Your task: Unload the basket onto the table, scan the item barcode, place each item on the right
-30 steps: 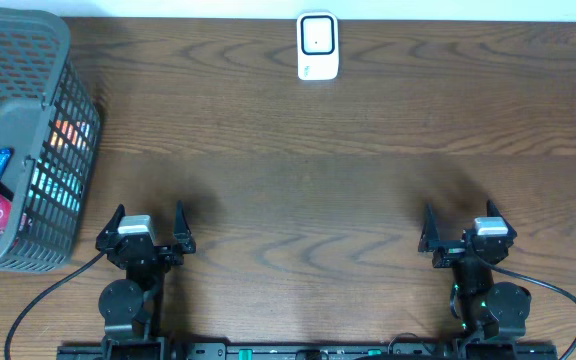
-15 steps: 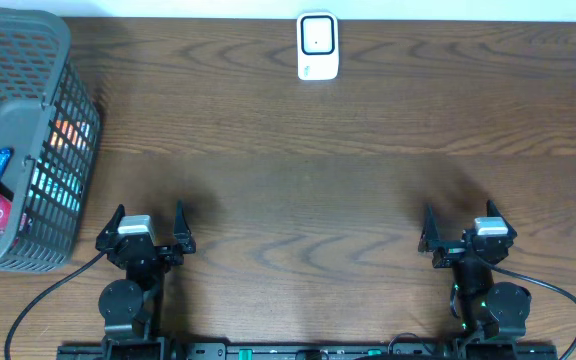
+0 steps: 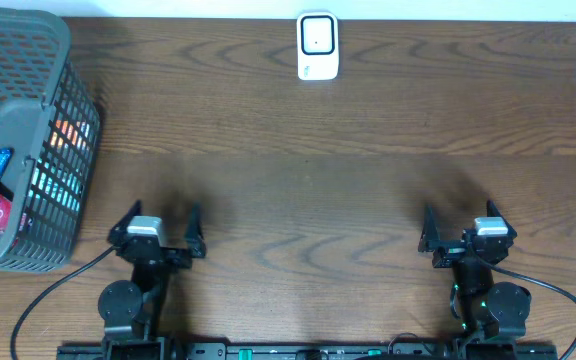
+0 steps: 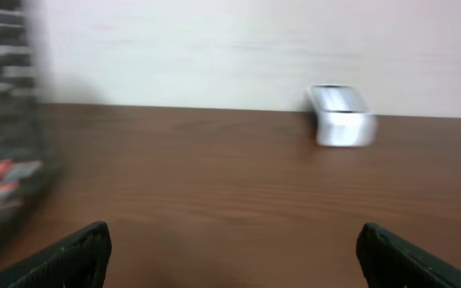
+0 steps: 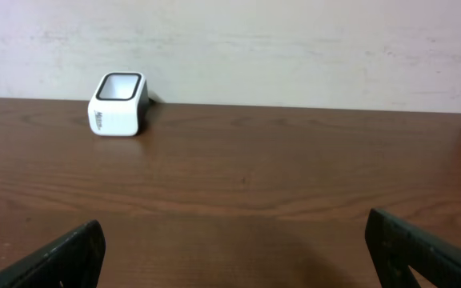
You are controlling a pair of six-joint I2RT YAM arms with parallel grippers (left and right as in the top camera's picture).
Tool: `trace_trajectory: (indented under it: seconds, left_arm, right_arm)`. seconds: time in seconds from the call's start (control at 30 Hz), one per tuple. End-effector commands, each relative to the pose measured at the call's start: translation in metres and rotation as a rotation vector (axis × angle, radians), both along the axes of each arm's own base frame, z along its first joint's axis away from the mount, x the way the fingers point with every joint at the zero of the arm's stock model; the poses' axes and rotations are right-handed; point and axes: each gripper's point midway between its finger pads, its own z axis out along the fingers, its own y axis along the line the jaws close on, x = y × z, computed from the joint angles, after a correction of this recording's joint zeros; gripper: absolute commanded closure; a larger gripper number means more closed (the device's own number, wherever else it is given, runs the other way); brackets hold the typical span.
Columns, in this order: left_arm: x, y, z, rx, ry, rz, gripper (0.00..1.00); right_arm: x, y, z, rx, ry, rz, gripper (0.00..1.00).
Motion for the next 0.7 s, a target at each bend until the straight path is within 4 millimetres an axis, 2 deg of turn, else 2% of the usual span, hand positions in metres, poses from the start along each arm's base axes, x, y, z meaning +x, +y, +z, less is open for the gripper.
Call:
trace_trajectory:
  seconds: [0.0,0.07,0.17,0.2,0.33,0.4,0.53,0.6,0.67]
  left_arm:
    - [-0.029,-0.065,-0.003,-0.120,0.051,-0.408,0.02]
    - [-0.040,-0.080,0.006,-0.129,0.023,-0.519,0.02]
    - [-0.047,-0.087,0.020,-0.110,-0.042,-0.586,0.02]
    - [-0.049,-0.089,0.031,-0.104,-0.088,-0.600,0.02]
    - [-0.062,-0.086,0.098,-0.072,-0.359,-0.597,0.02]
    - [-0.065,-0.075,0.132,-0.064,-0.484,-0.514,0.02]
    - [-0.063,-0.032,0.199,-0.071,-0.636,-0.218,0.02]
    - [-0.057,-0.018,0.223,-0.039,-0.620,-0.119,0.02]
    - [-0.040,-0.008,0.240,-0.018,-0.508,-0.046,0.03]
  right_arm:
    - [0.000,0.001,-0.001,-0.011,0.000,0.006,0.01]
    - [0.000,0.001,-0.001,-0.011,0.000,0.006,0.01]
    - [0.000,0.001,-0.001,-0.011,0.000,0.006,0.01]
    - [0.000,0.001,-0.001,-0.011,0.000,0.006,0.01]
    - [0.000,0.001,-0.001,-0.011,0.000,0.006,0.01]
    - [0.000,0.001,-0.001,-0.011,0.000,0.006,0.01]
    - [0.000,0.001,-0.001,-0.011,0.000,0.006,0.01]
    - [0.000,0.001,-0.001,-0.011,0.000,0.006,0.01]
    - [0.000,0.001,-0.001,-0.011,0.000,0.006,0.01]
